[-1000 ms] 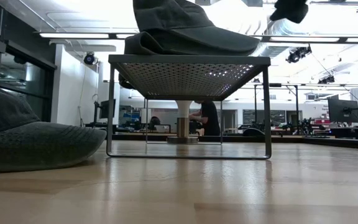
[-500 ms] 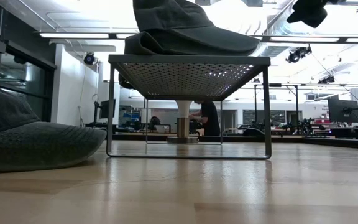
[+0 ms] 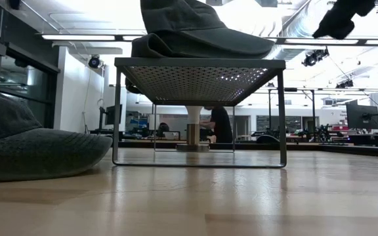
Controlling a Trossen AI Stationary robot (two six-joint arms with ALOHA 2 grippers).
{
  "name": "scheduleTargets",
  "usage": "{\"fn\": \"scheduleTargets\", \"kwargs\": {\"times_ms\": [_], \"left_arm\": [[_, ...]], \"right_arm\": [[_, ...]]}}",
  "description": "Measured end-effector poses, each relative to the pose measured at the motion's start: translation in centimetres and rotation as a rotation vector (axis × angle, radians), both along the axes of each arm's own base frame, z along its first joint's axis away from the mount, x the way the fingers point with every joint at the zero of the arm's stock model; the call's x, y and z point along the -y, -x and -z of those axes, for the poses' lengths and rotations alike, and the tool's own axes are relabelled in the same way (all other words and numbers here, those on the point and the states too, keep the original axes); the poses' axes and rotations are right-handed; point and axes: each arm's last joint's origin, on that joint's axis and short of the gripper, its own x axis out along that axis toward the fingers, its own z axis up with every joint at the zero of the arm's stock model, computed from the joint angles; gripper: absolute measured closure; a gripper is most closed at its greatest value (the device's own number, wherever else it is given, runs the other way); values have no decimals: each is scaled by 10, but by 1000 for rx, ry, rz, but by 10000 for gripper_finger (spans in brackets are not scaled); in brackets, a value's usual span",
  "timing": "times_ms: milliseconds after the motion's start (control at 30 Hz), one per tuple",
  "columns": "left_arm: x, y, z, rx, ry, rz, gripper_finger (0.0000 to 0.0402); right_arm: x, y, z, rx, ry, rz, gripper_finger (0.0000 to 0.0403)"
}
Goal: Pick & Place hat
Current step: Stack the black cap on the black cap on the shelf
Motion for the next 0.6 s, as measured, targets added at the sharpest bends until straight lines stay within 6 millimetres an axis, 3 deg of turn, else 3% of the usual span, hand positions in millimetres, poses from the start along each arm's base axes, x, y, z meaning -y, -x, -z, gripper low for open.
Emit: {"fn": "scheduleTargets", "kwargs": {"times_ms": [333,600], "left_arm": [[36,9,36,-65,178,-3,189],[48,13,64,-78,206,-20,189]], "right_arm": [[-3,5,23,6,-102,-8,235],[-4,7,29,35,-130,-30,235]]}}
